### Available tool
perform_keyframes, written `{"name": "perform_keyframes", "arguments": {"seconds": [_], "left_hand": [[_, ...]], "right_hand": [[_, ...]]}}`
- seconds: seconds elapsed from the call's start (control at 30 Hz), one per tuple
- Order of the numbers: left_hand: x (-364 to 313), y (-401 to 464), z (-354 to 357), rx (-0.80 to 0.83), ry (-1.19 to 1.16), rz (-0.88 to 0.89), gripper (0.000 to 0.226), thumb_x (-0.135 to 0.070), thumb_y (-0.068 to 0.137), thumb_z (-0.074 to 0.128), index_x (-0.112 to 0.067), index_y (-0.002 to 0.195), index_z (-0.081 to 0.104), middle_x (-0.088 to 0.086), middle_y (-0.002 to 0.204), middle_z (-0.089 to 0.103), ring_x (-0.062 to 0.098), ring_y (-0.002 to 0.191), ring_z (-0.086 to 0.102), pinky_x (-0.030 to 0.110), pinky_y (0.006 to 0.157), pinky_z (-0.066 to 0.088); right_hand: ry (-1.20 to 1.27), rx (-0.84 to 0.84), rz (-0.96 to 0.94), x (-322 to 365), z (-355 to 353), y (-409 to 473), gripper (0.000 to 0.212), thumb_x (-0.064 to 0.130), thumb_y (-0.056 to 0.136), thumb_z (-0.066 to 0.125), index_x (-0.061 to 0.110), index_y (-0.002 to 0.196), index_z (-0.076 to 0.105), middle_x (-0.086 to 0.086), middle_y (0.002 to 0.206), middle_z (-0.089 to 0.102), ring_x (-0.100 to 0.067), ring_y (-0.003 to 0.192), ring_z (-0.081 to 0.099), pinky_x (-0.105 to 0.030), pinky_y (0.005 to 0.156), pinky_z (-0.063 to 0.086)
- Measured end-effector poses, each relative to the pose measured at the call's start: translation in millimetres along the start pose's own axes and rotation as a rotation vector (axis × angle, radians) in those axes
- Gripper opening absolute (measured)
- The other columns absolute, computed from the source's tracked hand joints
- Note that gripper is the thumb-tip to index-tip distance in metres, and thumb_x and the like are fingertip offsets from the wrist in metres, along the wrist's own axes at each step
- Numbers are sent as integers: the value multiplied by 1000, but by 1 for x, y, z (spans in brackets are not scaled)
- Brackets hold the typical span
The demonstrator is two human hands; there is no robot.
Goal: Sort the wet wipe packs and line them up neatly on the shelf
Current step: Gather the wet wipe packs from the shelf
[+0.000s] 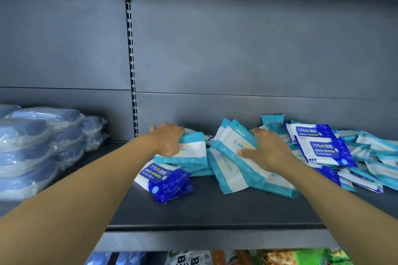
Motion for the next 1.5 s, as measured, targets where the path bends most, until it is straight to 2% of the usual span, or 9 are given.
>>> {"name": "perform_keyframes", "arguments": {"seconds": [0.2, 0.3, 0.43, 0.53, 0.7, 0.97, 1.07, 1.17, 1.5], "left_hand": [[-9, 13, 23, 243, -129, 28, 71, -18, 83, 67, -25, 141, 25, 2, 135, 47, 22, 117, 48, 35, 94, 40], [-12, 14, 34, 349, -95, 48, 85, -14, 79, 73, -27, 144, 20, 1, 139, 43, 23, 122, 45, 37, 99, 41], [-19, 15, 34, 374, -58, 82, 86, -14, 80, 72, -25, 147, 18, 0, 143, 38, 23, 129, 40, 35, 102, 36], [-15, 17, 32, 327, -8, 100, 82, -22, 77, 76, -24, 143, 27, 0, 140, 42, 22, 126, 42, 36, 102, 38], [-4, 15, 17, 56, 153, 104, 77, -42, 70, 78, -23, 134, 41, 2, 126, 46, 22, 119, 38, 38, 100, 33], [20, -21, -7, -205, 162, 13, 52, -26, 88, 57, -21, 134, 33, 7, 119, 60, 28, 110, 56, 38, 99, 34], [30, -33, -18, -304, 107, -36, 45, -25, 89, 55, -21, 129, 35, 5, 117, 62, 29, 104, 58, 35, 84, 38], [31, -44, -20, -318, 48, -48, 44, -25, 89, 55, -21, 128, 35, 4, 113, 61, 28, 99, 58, 31, 70, 35], [22, -63, -13, -253, 18, -19, 48, -28, 88, 58, -19, 128, 34, 5, 112, 60, 28, 98, 59, 33, 68, 39]], "right_hand": [[120, 93, 78, -13, 22, 2, 38, 52, 83, 62, 20, 101, 51, 2, 98, 57, -19, 90, 58, -31, 69, 46], [224, 181, 89, -9, 33, -4, 37, 52, 83, 61, 20, 101, 55, 4, 93, 59, -17, 87, 59, -30, 68, 47], [199, 257, 95, 2, 46, -14, 39, 52, 86, 58, 17, 102, 51, 1, 103, 59, -19, 96, 59, -36, 82, 51], [148, 253, 127, 4, 49, -18, 37, 52, 89, 54, 18, 99, 43, 1, 101, 51, -20, 100, 56, -33, 79, 47], [139, 236, 166, 6, 50, -25, 39, 52, 89, 55, 18, 98, 39, 1, 101, 48, -19, 96, 52, -30, 73, 41], [84, 230, 222, 20, 54, -26, 68, 53, 79, 68, 12, 124, 38, -4, 125, 51, -24, 114, 52, -31, 77, 40], [58, 250, 254, 24, 55, -29, 80, 53, 73, 73, 12, 129, 34, -3, 128, 50, -23, 118, 51, -31, 80, 42], [33, 246, 240, 29, 52, -31, 73, 52, 72, 75, 14, 123, 39, -3, 123, 51, -21, 115, 51, -29, 77, 41], [-66, 40, 83, 51, 23, -41, 57, 46, 79, 70, 18, 125, 50, -2, 124, 55, -21, 113, 54, -30, 78, 41]]}}
Point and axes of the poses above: each hand's wrist, its own y-axis towards the middle knuckle, its own z-axis out of the palm, x = y × z, the point moved 9 cm from there along y, towards the middle knuckle
